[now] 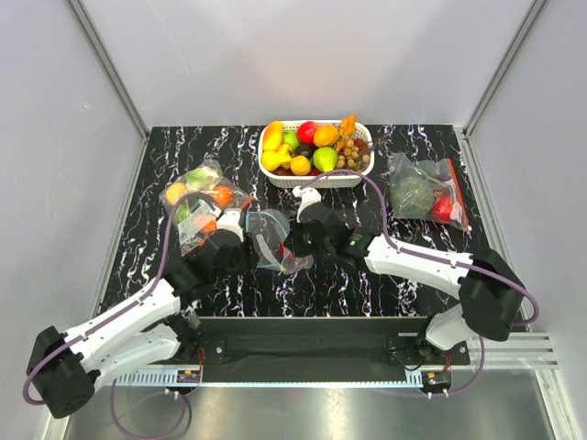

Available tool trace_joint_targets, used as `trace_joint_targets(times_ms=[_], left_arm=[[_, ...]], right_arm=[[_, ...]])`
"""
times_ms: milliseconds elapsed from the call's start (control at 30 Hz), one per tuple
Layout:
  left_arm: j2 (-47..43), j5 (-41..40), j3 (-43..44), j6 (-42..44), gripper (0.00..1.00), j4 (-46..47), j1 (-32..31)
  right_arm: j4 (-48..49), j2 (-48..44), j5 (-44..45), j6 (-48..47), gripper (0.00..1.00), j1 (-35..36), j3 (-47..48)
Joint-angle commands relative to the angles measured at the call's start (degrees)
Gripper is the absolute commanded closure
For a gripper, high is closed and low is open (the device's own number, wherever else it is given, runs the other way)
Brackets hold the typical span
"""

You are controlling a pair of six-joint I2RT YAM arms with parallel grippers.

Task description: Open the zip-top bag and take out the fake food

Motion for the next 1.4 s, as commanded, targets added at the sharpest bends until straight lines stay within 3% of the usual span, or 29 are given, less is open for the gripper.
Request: trace_joint_targets(times_ms=[0, 67, 167, 367, 633, 733, 1200, 1233, 1300, 1367], left_arm=[[-4.2, -4.3, 3.3, -0.1, 0.52, -1.2, -0.6], [-6.4, -5.4, 4.4, 0.8, 0.36, -1.1, -0.8], [-10.8, -5.9, 5.7, 3.5, 0.31, 0.4, -0.9], [-15.6, 2.6, 4.4, 9.7, 0.35, 11.2, -1.0], [-7.3, 13.6, -0.1, 13.6, 0.51, 20.1, -1.0], [-4.8, 14.1, -2.2, 13.6, 0.55, 22.6, -1.0], [8.7, 11.8, -6.0, 14.6, 0.47, 35.0, -2.9], [9.9, 11.4, -6.0, 14.7, 0.47, 35.2, -2.9], [13.0, 10.2, -6.2, 14.2, 0.48, 35.8, -2.9], [15.1, 9.8, -6.3, 13.9, 0.47, 36.7, -3.0]], right_arm=[[-0.5, -0.2, 3.3, 0.1, 1.0, 0.5, 2.3], [-0.4, -0.2, 3.1, 0.2, 1.0, 0.8, 2.3], [-0.5, -0.1, 3.0, 0.4, 1.0, 1.1, 2.3], [-0.9, -0.8, 3.2, 0.5, 1.0, 1.4, 1.9], [-1.1, -3.3, 3.4, 1.8, 1.0, 1.5, 0.9], [-1.4, -4.1, 3.9, 2.0, 1.0, 1.6, 0.7], [-1.2, -4.1, 1.2, 3.2, 1.0, 1.5, 0.4], [-1.5, -4.5, 1.8, 3.2, 0.98, 1.6, 0.4], [-3.0, -5.2, 2.7, 3.1, 0.85, 1.5, 0.6], [-4.0, -6.6, 4.5, 2.8, 0.64, 1.6, 0.5]])
